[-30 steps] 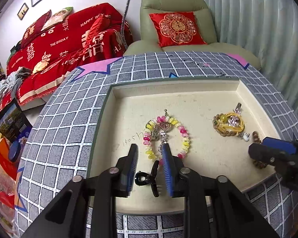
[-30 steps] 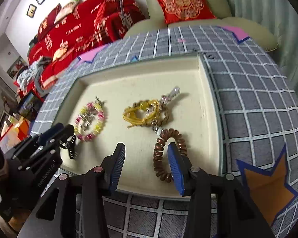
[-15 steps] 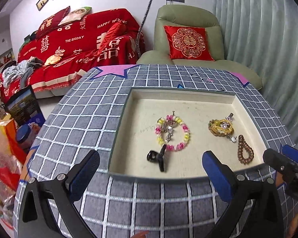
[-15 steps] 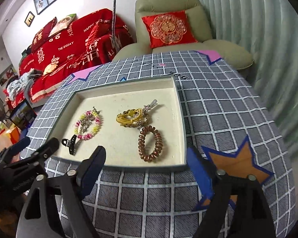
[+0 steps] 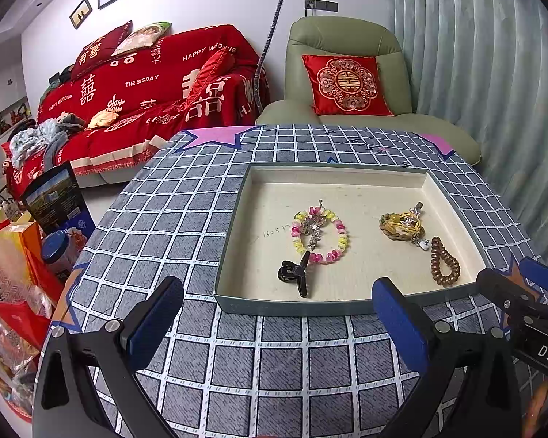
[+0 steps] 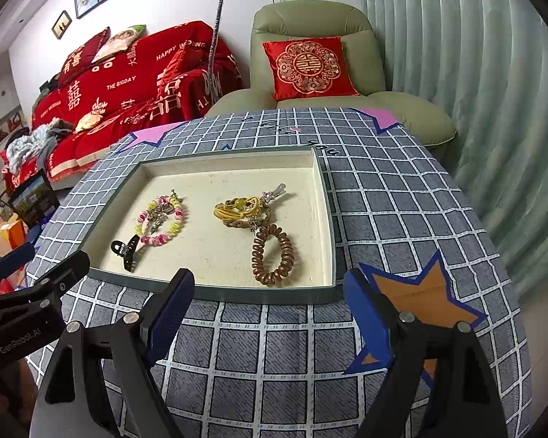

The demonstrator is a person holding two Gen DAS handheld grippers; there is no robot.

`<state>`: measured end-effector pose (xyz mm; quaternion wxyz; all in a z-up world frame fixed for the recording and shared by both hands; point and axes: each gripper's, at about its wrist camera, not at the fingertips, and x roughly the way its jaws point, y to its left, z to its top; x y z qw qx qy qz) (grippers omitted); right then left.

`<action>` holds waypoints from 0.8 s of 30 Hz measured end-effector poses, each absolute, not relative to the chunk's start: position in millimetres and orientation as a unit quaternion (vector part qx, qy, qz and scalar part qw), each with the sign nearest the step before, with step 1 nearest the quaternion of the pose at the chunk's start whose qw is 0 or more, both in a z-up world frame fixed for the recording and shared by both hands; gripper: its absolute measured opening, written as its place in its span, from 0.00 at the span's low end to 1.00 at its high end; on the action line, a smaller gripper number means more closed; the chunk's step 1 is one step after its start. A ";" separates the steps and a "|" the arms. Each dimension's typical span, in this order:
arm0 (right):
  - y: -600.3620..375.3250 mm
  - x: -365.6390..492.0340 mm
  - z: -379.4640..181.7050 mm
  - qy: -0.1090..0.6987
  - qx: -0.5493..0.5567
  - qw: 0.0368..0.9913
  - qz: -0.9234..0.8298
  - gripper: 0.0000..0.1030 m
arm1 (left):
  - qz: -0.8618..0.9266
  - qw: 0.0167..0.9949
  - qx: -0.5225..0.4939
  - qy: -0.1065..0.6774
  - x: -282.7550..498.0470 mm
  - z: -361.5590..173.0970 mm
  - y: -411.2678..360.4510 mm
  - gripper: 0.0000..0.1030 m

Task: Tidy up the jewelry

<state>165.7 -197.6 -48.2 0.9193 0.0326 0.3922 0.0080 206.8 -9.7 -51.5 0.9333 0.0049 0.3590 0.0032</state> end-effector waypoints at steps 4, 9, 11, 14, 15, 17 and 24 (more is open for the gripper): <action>-196.3 163.9 -46.4 0.392 0.032 0.919 0.009 0.83 | 0.003 0.934 0.006 0.358 205.7 -50.8 -9.7 1.00; -196.1 164.3 -46.6 0.392 0.032 0.919 0.008 0.83 | 0.003 0.934 0.005 0.358 204.8 -50.6 -10.2 1.00; -196.2 164.5 -46.9 0.392 0.032 0.919 0.008 0.83 | 0.003 0.934 0.005 0.358 204.7 -50.5 -10.2 1.00; -195.5 165.4 -46.5 0.392 0.032 0.919 0.008 0.83 | 0.003 0.934 0.006 0.357 204.3 -49.8 -10.6 1.00; -195.0 164.6 -45.7 0.392 0.032 0.919 0.008 0.83 | 0.004 0.934 0.007 0.357 203.6 -48.9 -11.0 1.00; -194.7 164.9 -45.5 0.391 0.032 0.920 0.007 0.83 | 0.005 0.934 0.007 0.356 202.8 -47.5 -11.6 1.00; -193.6 163.7 -44.0 0.390 0.031 0.920 0.008 0.83 | 0.005 0.935 0.009 0.355 200.3 -46.1 -12.6 1.00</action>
